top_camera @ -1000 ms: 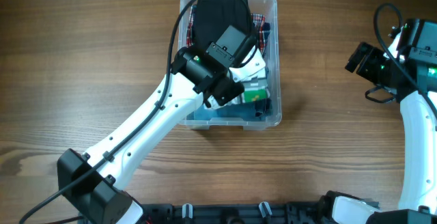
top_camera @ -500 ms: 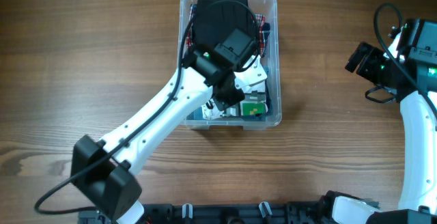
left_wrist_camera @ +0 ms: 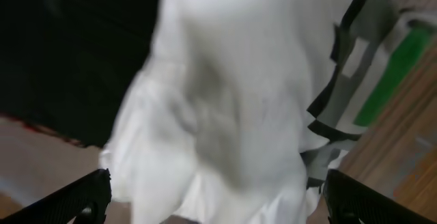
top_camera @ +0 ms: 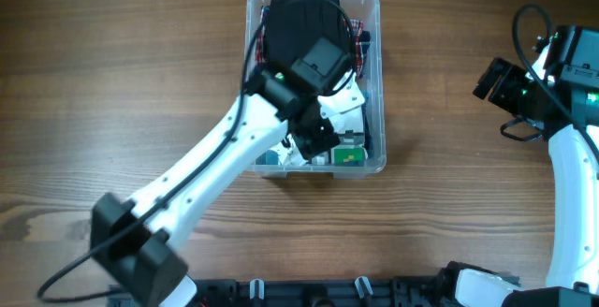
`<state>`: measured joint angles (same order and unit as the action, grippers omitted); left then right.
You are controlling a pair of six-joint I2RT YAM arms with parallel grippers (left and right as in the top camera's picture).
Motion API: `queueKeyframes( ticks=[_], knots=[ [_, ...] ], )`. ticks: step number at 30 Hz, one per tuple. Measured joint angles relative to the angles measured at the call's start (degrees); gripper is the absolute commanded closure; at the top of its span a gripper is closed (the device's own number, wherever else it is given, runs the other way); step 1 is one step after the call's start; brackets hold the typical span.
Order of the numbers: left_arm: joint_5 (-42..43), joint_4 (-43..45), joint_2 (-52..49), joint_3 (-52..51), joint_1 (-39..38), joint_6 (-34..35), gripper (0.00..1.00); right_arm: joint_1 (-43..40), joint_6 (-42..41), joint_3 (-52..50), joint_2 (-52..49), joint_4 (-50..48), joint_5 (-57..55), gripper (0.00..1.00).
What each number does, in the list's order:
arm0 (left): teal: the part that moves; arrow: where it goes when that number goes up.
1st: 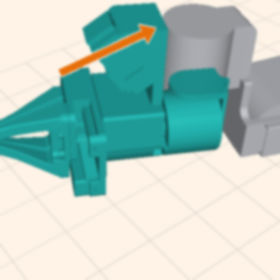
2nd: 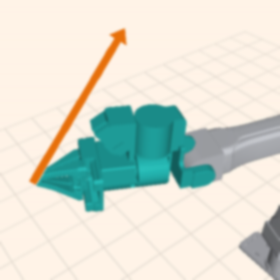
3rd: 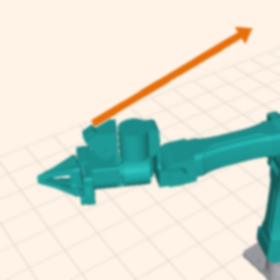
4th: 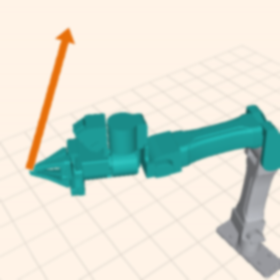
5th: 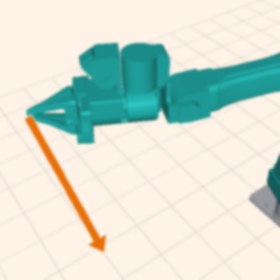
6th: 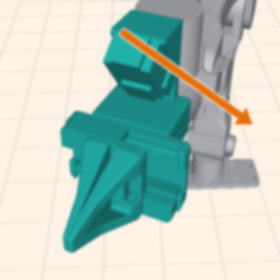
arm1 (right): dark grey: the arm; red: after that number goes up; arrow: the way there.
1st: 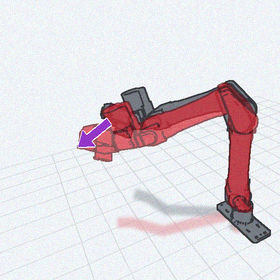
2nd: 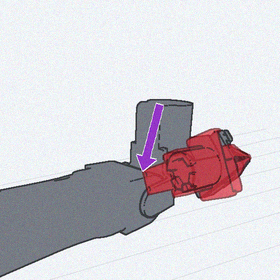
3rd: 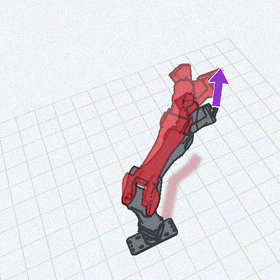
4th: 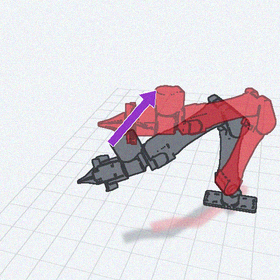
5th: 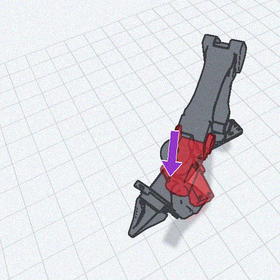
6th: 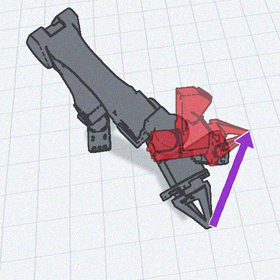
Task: Pack container
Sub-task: 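Lower the T-shirt onto the jeans, release, and raise the left gripper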
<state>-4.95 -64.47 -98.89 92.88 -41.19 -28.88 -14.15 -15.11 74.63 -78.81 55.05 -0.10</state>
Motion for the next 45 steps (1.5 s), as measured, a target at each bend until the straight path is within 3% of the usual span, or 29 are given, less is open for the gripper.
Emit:
queueKeyframes(
  ticks=[3, 4, 6, 8, 10, 18, 28, 32, 39, 45],
  knots=[
    [-0.2, 2.4, 3.0, 0.0, 0.0, 0.1, 0.02, 0.0, 0.0, 0.0, 0.0, 0.0, 0.0, 0.0],
    [-0.2, 3.4, 4.1, 0.1, 0.0, 0.3, 0.15, 0.0, 0.0, 0.0, 0.0, 0.0, 0.0, 0.0],
    [0.1, 5.1, 5.4, 0.1, 0.0, 1.5, 0.57, 0.0, 0.0, 0.0, 0.0, 0.0, 0.0, 0.0],
    [0.6, 5.9, 5.9, 0.2, 0.0, 2.2, 0.79, 0.0, 0.0, 0.0, 0.0, 0.0, 0.0, 0.0],
    [1.9, 5.7, 5.9, 0.2, 0.0, 2.5, 0.86, 0.0, 0.0, 0.0, 0.0, 0.0, 0.0, 0.0],
    [7.8, 4.9, 2.5, 0.2, 0.0, 5.1, 0.85, 0.0, 0.0, 0.0, 0.0, 0.0, 0.0, 0.0],
    [9.3, 3.8, -12.1, 0.4, 0.0, 7.8, 0.83, 0.0, 0.0, 0.0, 0.0, 0.0, 0.0, 0.0],
    [10.1, 3.4, -15.6, 1.7, 0.0, 8.2, 0.87, 0.0, 0.0, 0.0, 0.0, 0.0, 0.0, 0.0],
    [10.2, 3.1, -15.7, 2.3, 0.0, 8.5, 0.86, 0.0, 0.0, 0.0, 0.0, 0.0, 0.0, 0.0],
    [10.1, 3.3, -11.6, 2.7, 0.0, 11.0, 0.8, 0.0, 0.0, 0.0, 0.0, 0.0, 0.0, 0.0]
  ],
)
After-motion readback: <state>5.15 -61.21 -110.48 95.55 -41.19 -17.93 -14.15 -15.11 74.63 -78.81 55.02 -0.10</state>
